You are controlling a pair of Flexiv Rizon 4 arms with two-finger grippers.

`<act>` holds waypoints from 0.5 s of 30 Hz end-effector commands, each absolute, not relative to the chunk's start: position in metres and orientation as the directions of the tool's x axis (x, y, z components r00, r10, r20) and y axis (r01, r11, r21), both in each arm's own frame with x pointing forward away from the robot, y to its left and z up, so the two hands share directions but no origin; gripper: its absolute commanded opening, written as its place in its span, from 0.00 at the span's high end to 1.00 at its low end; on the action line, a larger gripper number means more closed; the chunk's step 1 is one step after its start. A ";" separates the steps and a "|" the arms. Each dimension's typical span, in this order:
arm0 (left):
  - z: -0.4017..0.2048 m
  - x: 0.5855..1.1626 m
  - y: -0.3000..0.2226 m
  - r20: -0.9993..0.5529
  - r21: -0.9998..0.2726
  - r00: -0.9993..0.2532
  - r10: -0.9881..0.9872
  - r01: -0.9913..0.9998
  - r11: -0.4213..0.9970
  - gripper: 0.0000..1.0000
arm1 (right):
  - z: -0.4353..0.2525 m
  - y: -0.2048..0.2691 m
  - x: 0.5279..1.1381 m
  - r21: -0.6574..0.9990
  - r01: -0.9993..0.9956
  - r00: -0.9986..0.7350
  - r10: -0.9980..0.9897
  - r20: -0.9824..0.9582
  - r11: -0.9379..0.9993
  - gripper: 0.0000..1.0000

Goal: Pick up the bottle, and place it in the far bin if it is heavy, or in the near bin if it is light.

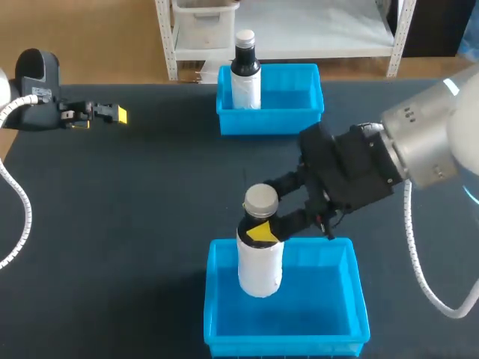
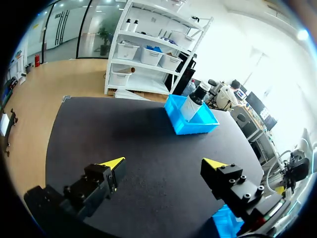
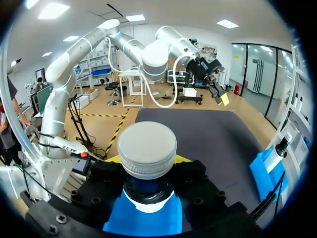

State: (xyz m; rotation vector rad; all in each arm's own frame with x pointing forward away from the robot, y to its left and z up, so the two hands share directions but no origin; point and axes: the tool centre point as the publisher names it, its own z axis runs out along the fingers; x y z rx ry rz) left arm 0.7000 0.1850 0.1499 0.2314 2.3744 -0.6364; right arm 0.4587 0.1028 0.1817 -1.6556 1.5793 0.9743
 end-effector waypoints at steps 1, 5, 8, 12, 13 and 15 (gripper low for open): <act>0.150 0.700 0.185 -0.642 -0.383 -0.767 0.000 0.321 0.866 0.00 | 0.169 0.104 0.466 0.047 -0.995 0.002 -0.516 -0.857 -0.083 1.00; 0.150 0.700 0.185 -0.642 -0.383 -0.767 0.000 0.321 0.866 0.00 | 0.159 0.102 0.467 0.058 -0.994 0.000 -0.517 -0.856 -0.095 1.00; 0.150 0.700 0.185 -0.642 -0.383 -0.767 0.000 0.321 0.866 0.00 | 0.152 0.101 0.467 0.065 -0.993 -0.002 -0.518 -0.856 -0.103 1.00; 0.150 0.700 0.185 -0.642 -0.383 -0.767 0.000 0.321 0.866 0.00 | 0.145 0.099 0.466 0.075 -0.991 -0.006 -0.516 -0.856 -0.112 1.00; 0.150 0.700 0.185 -0.642 -0.383 -0.767 0.000 0.321 0.866 0.00 | 0.144 0.098 0.466 0.077 -0.991 -0.007 -0.516 -0.857 -0.113 1.00; 0.150 0.700 0.185 -0.642 -0.383 -0.767 0.000 0.321 0.866 0.00 | 0.142 0.098 0.466 0.078 -0.990 -0.008 -0.515 -0.857 -0.114 1.00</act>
